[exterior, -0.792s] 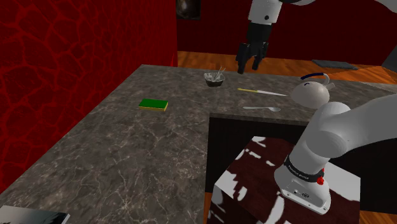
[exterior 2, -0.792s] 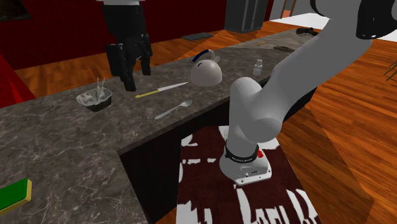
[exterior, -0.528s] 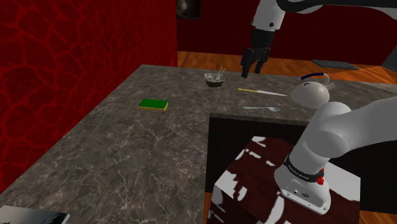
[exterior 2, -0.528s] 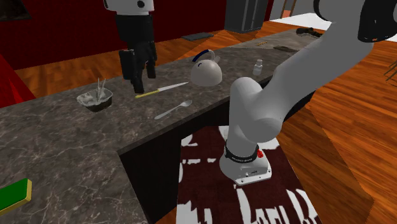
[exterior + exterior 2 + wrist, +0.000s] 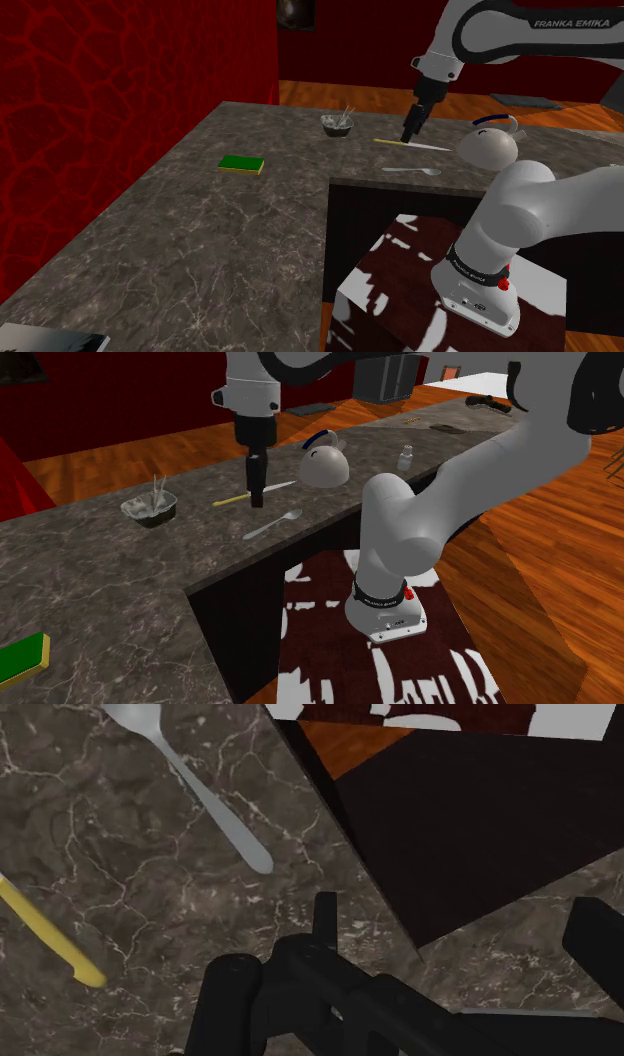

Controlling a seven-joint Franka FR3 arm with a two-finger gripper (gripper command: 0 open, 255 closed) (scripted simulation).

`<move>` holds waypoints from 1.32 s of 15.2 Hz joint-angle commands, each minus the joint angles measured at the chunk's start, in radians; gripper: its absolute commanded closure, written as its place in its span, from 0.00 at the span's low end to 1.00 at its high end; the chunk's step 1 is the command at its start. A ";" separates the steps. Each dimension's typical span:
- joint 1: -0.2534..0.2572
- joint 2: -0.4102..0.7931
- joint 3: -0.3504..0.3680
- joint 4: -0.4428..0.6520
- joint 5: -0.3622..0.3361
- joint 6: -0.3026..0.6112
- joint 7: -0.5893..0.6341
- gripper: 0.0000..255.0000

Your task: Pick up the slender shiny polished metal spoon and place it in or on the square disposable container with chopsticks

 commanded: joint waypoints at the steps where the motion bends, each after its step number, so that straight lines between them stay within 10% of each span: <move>1: -0.007 -0.003 -0.065 -0.039 -0.039 0.049 -0.088 0.00; 13: 0.019 0.199 -0.541 -0.112 -0.241 0.390 -0.629 0.00; 20: 0.051 0.269 -0.595 -0.156 -0.250 0.506 -0.645 0.00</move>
